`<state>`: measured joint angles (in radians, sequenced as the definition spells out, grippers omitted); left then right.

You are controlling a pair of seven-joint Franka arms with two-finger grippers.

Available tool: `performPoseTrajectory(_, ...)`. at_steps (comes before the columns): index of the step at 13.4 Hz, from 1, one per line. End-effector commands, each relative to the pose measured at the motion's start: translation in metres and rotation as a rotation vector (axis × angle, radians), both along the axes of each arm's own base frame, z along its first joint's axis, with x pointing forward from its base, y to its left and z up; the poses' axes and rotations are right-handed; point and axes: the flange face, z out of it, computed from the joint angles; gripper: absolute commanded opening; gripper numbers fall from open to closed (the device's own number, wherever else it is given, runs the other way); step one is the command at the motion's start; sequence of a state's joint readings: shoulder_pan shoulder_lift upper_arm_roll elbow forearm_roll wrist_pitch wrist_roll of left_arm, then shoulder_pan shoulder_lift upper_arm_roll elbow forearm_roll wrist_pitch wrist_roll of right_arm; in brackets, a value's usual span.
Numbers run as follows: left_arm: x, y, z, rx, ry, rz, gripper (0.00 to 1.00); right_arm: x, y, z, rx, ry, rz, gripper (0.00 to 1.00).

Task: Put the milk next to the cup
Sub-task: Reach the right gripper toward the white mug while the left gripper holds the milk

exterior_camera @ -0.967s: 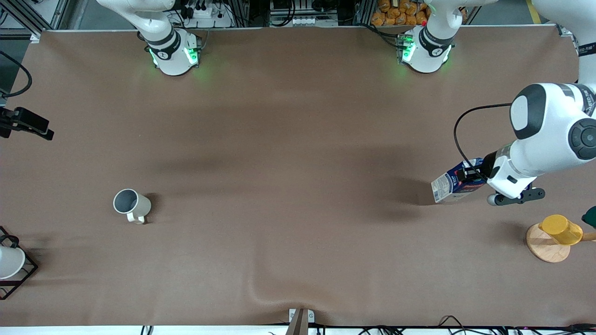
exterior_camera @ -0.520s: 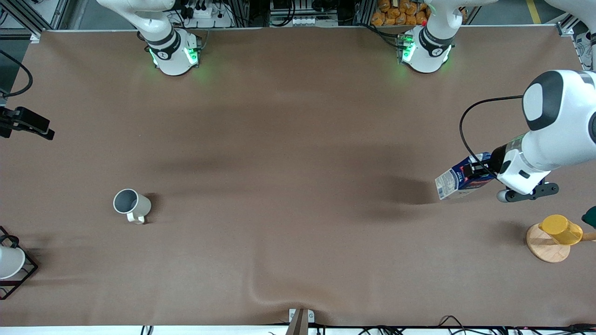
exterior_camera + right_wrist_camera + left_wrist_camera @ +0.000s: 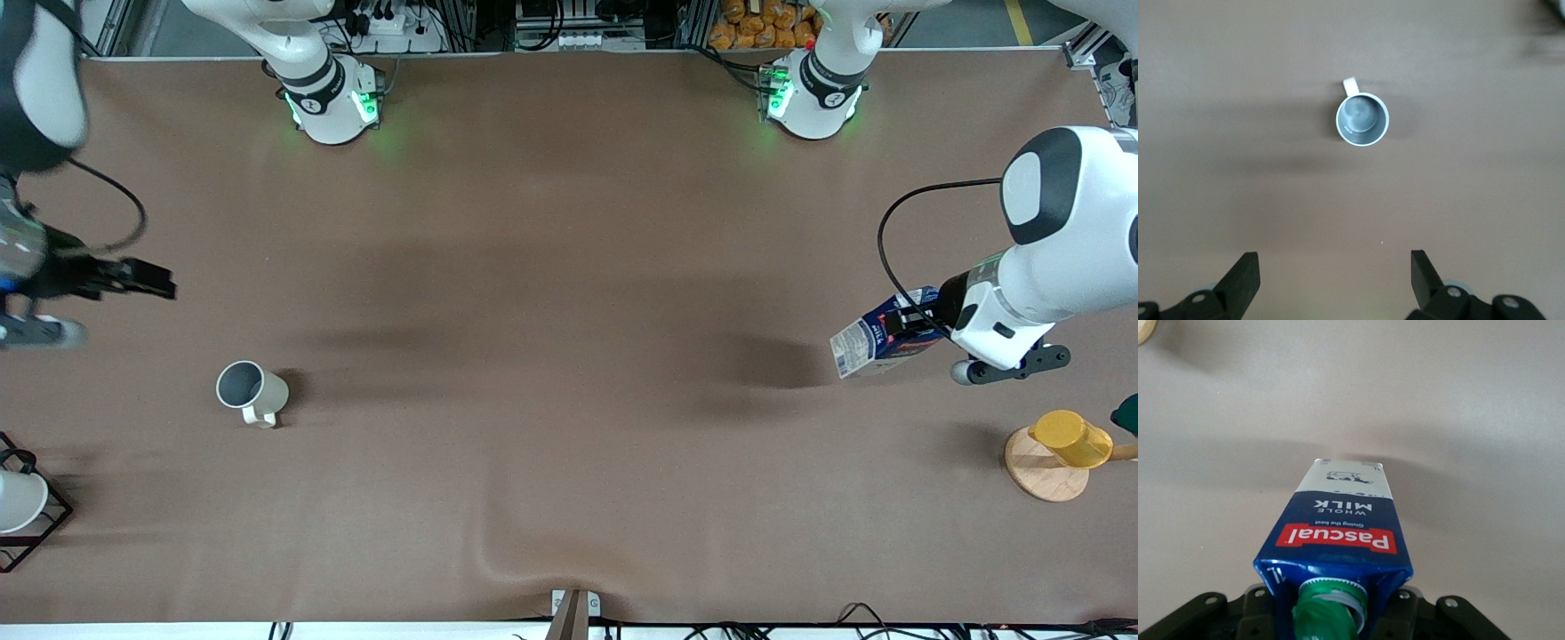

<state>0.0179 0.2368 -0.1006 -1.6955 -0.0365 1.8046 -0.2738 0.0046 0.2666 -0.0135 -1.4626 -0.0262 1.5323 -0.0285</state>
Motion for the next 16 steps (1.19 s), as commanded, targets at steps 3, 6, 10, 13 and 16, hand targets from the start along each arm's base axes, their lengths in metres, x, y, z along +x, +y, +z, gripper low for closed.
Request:
performPoseTrajectory(3,-0.002,-0.005,0.014,0.011,-0.006,0.006,0.5,0.055,-0.021,-0.101,-0.008,-0.04,-0.032,1.0)
performPoseTrajectory(6,-0.002,-0.008,0.015,0.011,-0.008,0.009,0.5,0.069,-0.074,-0.182,-0.005,-0.049,-0.035,1.0)
performPoseTrajectory(10,-0.001,-0.01,0.017,0.01,-0.012,0.011,0.5,0.058,-0.079,-0.238,-0.005,0.012,-0.04,1.0)
performPoseTrajectory(13,0.001,-0.012,0.016,0.008,-0.012,0.01,0.5,0.041,-0.078,-0.282,-0.004,0.034,-0.05,1.0)
performPoseTrajectory(16,0.0,-0.014,0.018,0.007,-0.013,0.007,0.5,0.034,-0.069,-0.298,0.0,0.024,-0.041,0.0)
